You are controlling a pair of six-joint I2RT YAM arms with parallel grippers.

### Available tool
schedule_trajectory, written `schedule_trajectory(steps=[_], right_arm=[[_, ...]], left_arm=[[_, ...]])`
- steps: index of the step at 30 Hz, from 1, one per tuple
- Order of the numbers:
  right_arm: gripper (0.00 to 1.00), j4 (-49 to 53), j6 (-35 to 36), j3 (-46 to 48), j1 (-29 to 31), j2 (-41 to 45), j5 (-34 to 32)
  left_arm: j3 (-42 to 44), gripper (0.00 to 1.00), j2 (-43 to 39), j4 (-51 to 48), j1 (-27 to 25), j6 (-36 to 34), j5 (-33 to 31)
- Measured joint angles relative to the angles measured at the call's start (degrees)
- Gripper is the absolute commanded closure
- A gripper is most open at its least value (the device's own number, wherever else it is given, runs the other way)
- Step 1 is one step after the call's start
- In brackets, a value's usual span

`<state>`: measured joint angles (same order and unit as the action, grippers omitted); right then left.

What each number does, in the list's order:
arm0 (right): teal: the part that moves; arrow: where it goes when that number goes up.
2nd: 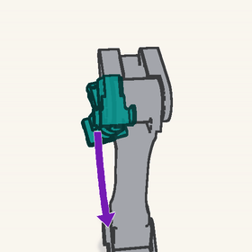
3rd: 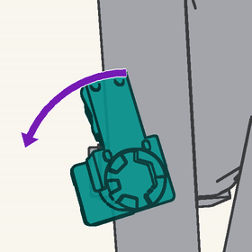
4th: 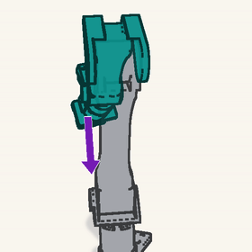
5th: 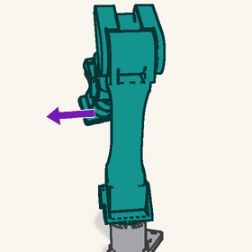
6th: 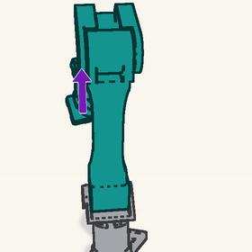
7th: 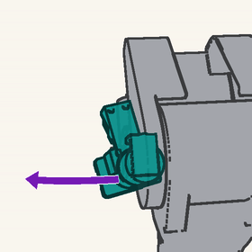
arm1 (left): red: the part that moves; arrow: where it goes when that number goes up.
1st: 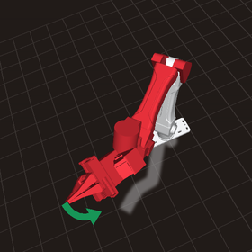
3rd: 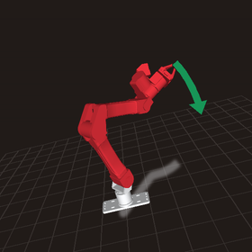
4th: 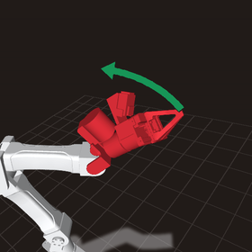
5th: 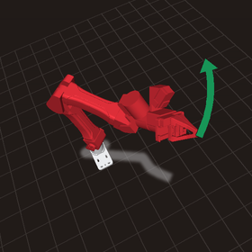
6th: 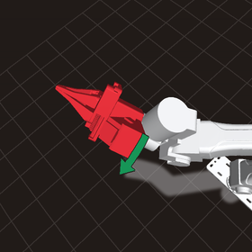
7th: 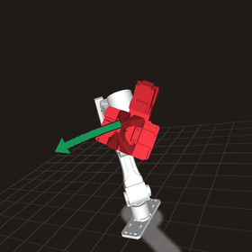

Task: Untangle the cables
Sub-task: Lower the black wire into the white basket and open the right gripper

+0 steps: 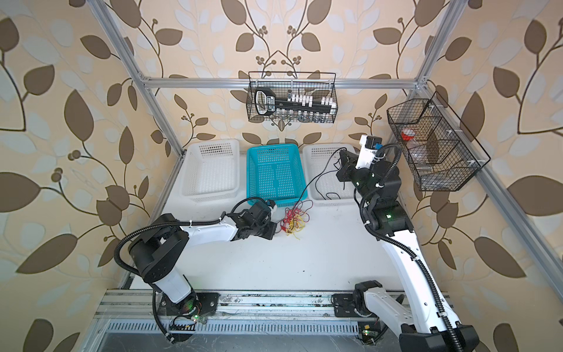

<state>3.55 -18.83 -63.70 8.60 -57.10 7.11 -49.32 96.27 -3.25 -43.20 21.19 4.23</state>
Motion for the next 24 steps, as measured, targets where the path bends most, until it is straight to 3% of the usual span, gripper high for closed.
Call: schedule_trajectory(steps=[8, 24], right_arm=[[1.00, -0.4, -0.5, -3.5, -0.5, -0.9, 1.9], [1.00, -1.3, -2.3, -11.9, -7.3, -4.2, 4.5]], left_arm=[[0.0, 1.00, 0.0, 0.0, 0.0, 0.0, 0.0], [0.0, 1.00, 0.0, 0.0, 0.0, 0.0, -0.2]])
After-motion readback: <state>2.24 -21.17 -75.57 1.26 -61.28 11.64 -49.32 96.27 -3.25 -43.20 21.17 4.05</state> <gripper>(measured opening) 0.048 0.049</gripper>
